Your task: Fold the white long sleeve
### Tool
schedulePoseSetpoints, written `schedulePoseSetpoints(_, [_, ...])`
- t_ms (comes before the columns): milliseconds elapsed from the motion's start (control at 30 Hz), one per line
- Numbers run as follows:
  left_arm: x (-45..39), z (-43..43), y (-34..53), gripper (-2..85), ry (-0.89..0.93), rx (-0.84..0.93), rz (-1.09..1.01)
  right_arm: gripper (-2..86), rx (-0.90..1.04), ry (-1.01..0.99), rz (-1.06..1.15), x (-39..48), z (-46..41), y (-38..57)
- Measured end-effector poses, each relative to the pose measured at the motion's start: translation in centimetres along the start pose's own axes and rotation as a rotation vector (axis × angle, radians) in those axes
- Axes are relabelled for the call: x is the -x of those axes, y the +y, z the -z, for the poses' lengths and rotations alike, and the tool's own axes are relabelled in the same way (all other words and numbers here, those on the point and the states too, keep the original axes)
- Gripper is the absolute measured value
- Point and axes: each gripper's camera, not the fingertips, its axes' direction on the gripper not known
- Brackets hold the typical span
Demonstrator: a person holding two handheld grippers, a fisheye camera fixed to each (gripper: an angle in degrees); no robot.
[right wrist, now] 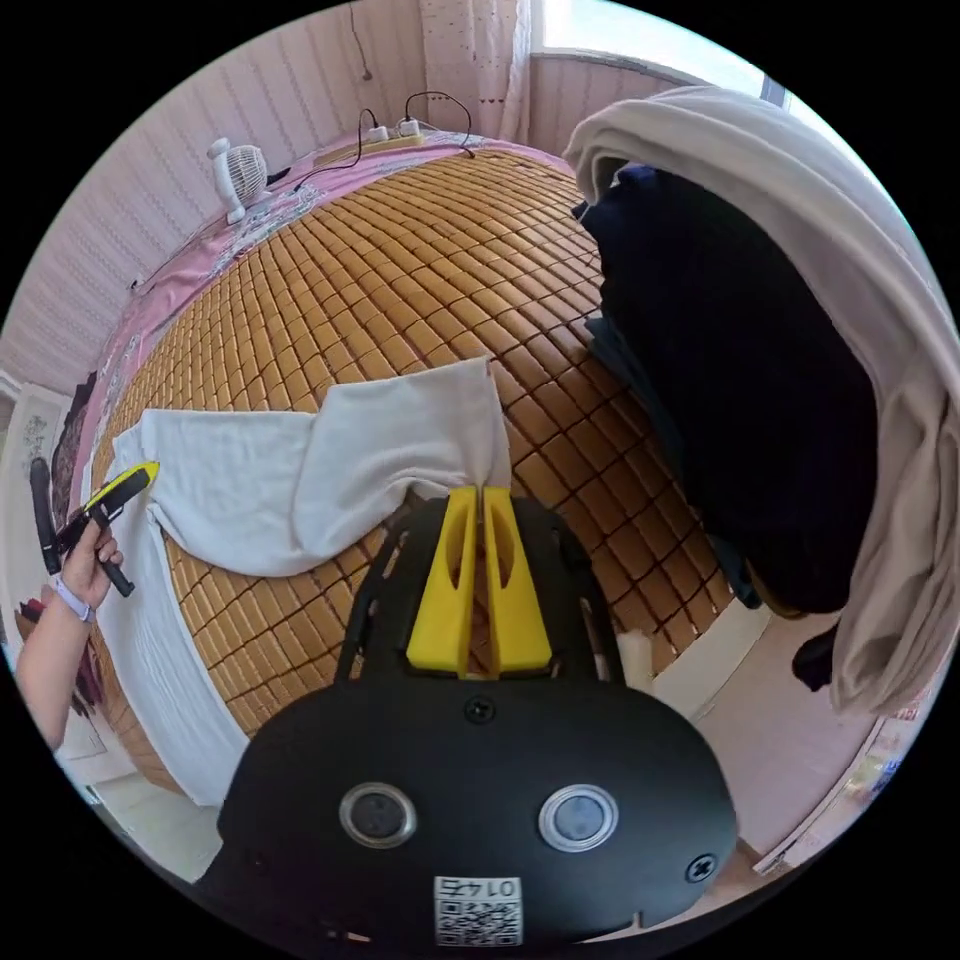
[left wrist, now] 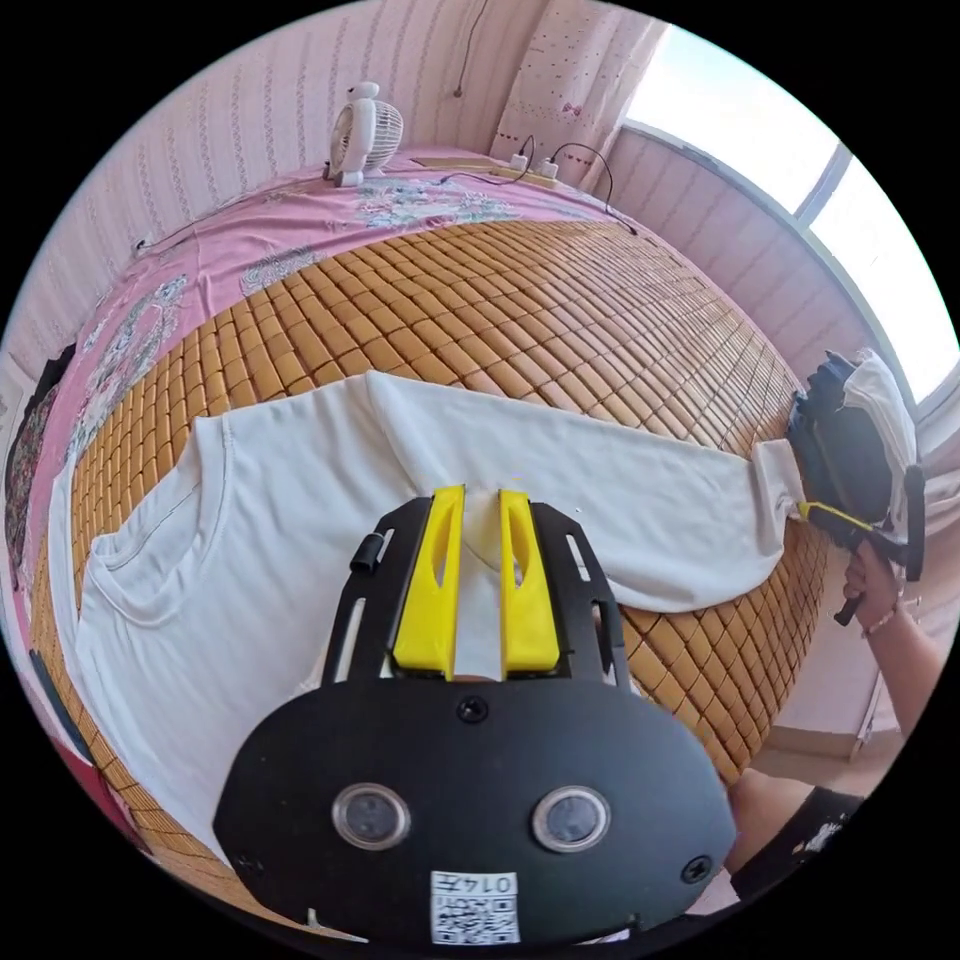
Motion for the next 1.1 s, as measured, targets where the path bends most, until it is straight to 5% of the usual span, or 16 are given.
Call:
schedulePoseSetpoints(100, [-0.1,0.2,-1.3,6.1,0.012,0.014,-0.055,2.0,0.043,0.221,0.112,0.0,1.5,2.5])
schedulePoseSetpoints(300, [0.1,1.3,-4.2,6.1,0.043,0.059,0.001,6.6,0.132,0.185,0.151,-1.2,2.7,5.8])
schedulePoseSetpoints(467, [0.8,3.2,-6.7,6.0,-0.032,-0.046,0.032,6.6,-0.001,0.178,0.138,0.0,2.8,4.0])
schedulePoseSetpoints(767, [-0.5,0.9,-10.4,4.6,-0.143,0.02,-0.007,7.0,-0.059,0.197,0.158,0.3,-0.1,1.7])
schedulePoseSetpoints(967, [0.6,1.8,-11.6,4.0,-0.075,0.002,0.096,6.5,-0.108,0.282,0.121,0.0,1.5,1.8])
schedulePoseSetpoints(1100, [-2.9,5.4,-11.2,0.8,-0.014,-0.064,-0.03,6.0,-0.171,0.067,0.268,3.6,3.8,3.4])
